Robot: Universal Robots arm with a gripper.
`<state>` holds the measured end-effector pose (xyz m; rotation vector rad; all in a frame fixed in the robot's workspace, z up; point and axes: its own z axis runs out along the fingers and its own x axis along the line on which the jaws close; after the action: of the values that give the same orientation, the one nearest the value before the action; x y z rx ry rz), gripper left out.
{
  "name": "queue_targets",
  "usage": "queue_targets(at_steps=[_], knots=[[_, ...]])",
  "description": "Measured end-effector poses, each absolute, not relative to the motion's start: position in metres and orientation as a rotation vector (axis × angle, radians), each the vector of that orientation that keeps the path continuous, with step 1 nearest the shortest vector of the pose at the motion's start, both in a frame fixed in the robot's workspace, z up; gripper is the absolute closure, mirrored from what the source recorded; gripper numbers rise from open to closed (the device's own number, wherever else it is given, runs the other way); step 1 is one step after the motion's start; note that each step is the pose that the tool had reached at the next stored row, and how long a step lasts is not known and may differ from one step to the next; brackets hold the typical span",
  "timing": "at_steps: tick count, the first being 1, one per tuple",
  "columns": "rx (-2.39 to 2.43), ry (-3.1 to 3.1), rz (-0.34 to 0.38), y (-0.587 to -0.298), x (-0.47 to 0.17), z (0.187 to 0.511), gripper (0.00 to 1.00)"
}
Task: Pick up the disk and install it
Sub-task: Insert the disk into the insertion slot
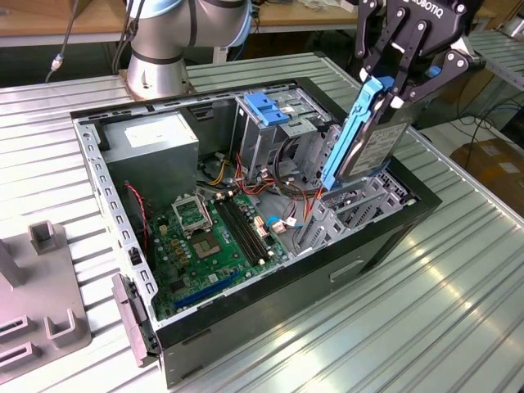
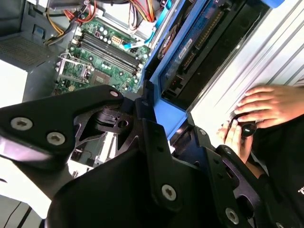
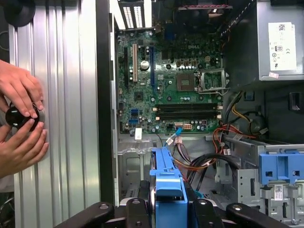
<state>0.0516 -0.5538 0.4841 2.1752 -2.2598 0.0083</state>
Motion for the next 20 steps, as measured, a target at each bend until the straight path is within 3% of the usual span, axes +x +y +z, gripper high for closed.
queue_targets(at_steps=[20], knots=[[2.177,-2.257,0.007,-0.56,0.061,0.462,0.63]])
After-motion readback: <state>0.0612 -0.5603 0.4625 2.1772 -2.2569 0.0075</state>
